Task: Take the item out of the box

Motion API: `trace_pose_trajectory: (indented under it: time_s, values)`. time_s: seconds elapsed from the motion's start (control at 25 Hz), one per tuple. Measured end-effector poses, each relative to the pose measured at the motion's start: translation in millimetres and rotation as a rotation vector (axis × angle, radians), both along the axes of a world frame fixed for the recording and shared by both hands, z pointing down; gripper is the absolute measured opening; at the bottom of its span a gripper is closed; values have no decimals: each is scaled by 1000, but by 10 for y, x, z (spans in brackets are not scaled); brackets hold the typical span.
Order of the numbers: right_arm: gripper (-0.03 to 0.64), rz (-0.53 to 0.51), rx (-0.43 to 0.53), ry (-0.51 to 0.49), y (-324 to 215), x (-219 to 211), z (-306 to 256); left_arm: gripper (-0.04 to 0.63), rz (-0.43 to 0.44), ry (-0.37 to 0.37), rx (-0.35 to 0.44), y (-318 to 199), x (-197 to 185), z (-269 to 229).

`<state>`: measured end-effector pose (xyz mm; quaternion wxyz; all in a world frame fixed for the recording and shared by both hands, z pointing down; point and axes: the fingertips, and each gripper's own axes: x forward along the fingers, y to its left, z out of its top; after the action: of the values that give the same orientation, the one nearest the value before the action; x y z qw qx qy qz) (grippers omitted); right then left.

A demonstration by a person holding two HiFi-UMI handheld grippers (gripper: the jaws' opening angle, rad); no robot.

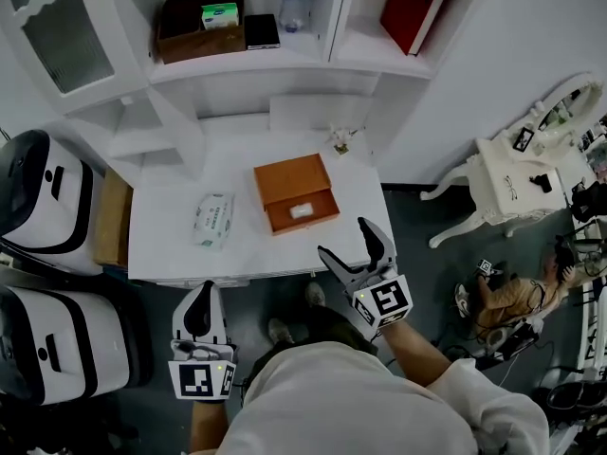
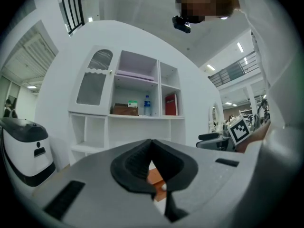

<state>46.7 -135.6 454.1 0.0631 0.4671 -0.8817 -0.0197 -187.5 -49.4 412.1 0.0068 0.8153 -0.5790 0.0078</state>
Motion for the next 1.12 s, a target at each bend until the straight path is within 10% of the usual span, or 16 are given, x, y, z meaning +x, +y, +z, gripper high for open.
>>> trace_pose_trajectory:
  time_s: [1.12]
  values:
    - [419,116,-602,244,-1659,-190,2631,5,-108,6,-150,-1066,-13,405]
